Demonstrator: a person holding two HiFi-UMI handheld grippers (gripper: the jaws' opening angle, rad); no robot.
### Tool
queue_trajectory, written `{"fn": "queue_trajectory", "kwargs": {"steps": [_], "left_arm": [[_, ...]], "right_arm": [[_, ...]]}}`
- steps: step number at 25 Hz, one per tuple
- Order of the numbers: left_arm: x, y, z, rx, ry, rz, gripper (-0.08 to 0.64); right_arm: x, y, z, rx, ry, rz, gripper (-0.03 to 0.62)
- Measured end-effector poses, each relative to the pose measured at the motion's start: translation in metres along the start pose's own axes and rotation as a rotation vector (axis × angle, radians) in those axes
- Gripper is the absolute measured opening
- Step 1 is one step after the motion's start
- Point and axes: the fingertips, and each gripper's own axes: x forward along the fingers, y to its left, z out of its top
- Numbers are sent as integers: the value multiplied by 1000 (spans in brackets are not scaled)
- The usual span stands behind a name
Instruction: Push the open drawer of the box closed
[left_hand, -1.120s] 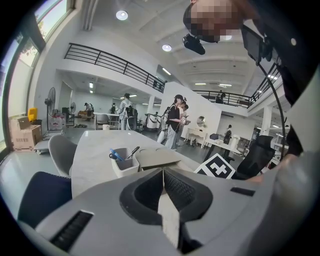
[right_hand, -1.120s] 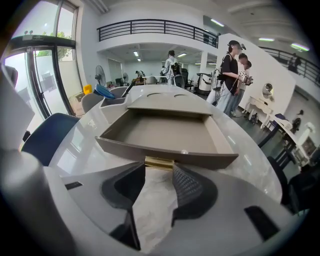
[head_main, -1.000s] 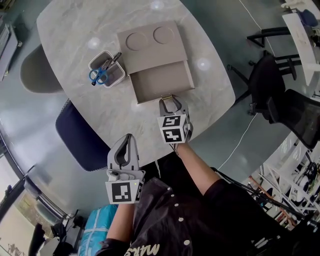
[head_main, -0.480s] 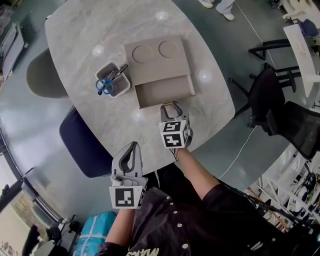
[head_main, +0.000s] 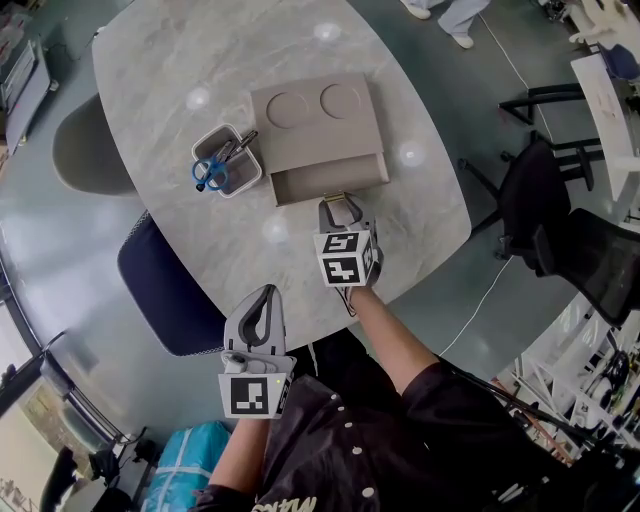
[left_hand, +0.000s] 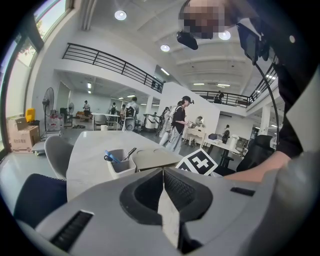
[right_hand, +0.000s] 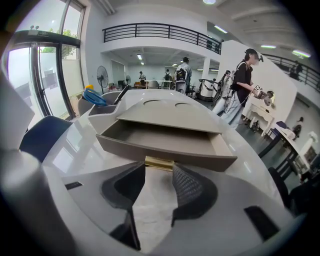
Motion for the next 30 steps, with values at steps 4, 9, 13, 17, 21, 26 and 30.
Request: {"fn": "queue_trajectory", "kwargs": {"steps": [4, 9, 13, 17, 21, 26, 30], "left_arm": [[2, 1, -2, -2, 4, 3, 17], [5, 3, -4, -2, 11, 4, 17], [10, 4, -3, -3, 11, 6, 17], [13, 4, -4, -4, 12, 5, 17], [14, 5, -6, -5, 16, 6, 17], [14, 8, -7, -7, 17, 10, 17], [13, 7, -6, -5, 10, 9, 17]], "right_arm": [[11, -2, 9, -3, -8, -5, 169], [23, -6, 23, -7, -23, -7, 169], [32, -8, 34, -12, -34, -7, 169], [40, -11, 42, -15, -44, -6, 169], [45, -11, 45, -9, -43, -6, 169], [49, -11, 47, -8, -44, -7, 169], [49, -11, 47, -2, -41, -10, 170]]}}
